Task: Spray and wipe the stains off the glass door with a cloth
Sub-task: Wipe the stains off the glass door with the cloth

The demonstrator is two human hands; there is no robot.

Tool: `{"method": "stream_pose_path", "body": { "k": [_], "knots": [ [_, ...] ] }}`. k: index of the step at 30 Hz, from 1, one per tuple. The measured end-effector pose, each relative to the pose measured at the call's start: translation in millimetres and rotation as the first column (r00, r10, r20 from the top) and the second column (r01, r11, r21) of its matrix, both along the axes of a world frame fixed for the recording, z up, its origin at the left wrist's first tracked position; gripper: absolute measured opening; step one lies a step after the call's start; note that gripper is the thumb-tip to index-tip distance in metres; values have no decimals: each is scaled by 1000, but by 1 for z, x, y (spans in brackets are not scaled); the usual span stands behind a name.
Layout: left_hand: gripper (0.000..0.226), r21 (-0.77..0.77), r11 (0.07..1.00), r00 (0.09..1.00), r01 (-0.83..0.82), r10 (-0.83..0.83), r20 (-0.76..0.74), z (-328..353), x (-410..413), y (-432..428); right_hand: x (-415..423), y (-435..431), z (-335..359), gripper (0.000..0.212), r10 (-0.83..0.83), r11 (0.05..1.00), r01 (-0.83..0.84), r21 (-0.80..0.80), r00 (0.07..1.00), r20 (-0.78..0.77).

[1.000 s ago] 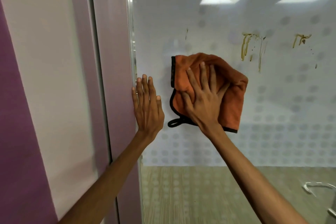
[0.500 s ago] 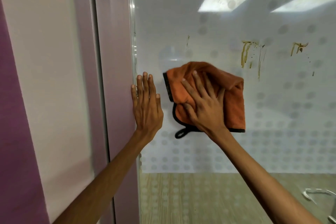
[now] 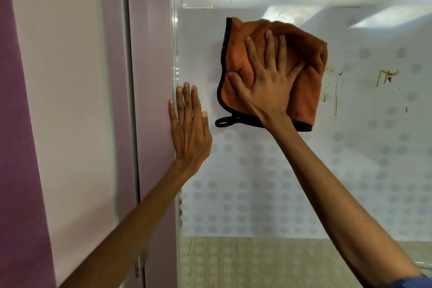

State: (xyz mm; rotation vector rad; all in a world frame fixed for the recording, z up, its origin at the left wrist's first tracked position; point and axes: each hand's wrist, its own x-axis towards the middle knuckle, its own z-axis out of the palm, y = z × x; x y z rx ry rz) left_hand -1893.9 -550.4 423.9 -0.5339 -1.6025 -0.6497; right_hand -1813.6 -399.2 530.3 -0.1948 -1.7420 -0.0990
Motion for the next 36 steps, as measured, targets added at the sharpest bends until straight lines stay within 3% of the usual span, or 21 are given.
{"method": "stream_pose_path", "body": {
  "k": [8, 18, 23, 26, 32, 36],
  "knots": [
    [54, -8, 998, 998, 63, -63, -23, -9, -4, -3, 5, 16, -58, 66, 2, 979, -17, 203, 997, 73],
    [57, -29, 999, 999, 34, -34, 16, -34, 3, 9, 25, 43, -163, 64, -10, 987, -17, 160, 986, 167],
    [59, -157, 987, 1000, 23, -21, 12, -38, 12, 22, 45, 78, -121, 60, 21, 998, -27, 58, 996, 90],
    [61, -160, 987, 999, -5, 11, 38, -29, 16, 31, 50, 95, -77, 62, 20, 1000, -19, -7, 996, 92],
    [62, -115, 993, 998, -26, 33, 62, -5, 28, 56, 50, 95, -20, 62, -18, 1000, 18, -7, 998, 55],
    [62, -119, 993, 998, -12, 18, 53, -4, 30, 64, 48, 98, -31, 62, 3, 997, -8, 73, 998, 65]
  ]
}}
